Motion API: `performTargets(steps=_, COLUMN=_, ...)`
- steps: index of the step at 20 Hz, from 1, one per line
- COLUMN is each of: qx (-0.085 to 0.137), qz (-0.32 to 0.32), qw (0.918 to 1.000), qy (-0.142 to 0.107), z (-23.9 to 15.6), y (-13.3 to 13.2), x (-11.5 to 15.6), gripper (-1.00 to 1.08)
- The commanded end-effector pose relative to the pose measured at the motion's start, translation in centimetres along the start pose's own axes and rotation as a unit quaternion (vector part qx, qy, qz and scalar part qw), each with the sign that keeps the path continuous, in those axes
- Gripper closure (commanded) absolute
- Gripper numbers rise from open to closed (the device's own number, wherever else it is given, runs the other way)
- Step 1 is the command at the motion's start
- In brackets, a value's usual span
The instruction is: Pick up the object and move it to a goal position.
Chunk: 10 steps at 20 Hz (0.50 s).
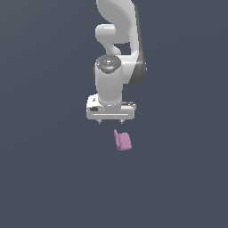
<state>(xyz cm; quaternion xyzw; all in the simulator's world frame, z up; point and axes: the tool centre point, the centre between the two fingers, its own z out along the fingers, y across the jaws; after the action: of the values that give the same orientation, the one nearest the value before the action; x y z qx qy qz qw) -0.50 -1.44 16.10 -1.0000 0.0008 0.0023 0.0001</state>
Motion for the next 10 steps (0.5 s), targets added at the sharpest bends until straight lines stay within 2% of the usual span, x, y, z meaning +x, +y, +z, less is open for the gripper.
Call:
performTargets(steps=1, qx=0.000, qz=0.000, qw=1.0000, qy=0.000, z=0.0, y=0.0, x=0.0, gripper=-0.92)
performTargets(steps=10, qx=0.000, qz=-0.016, qw=0.9999, qy=0.003, z=-2.0, y=-1.3, x=0.1, gripper=-0.92)
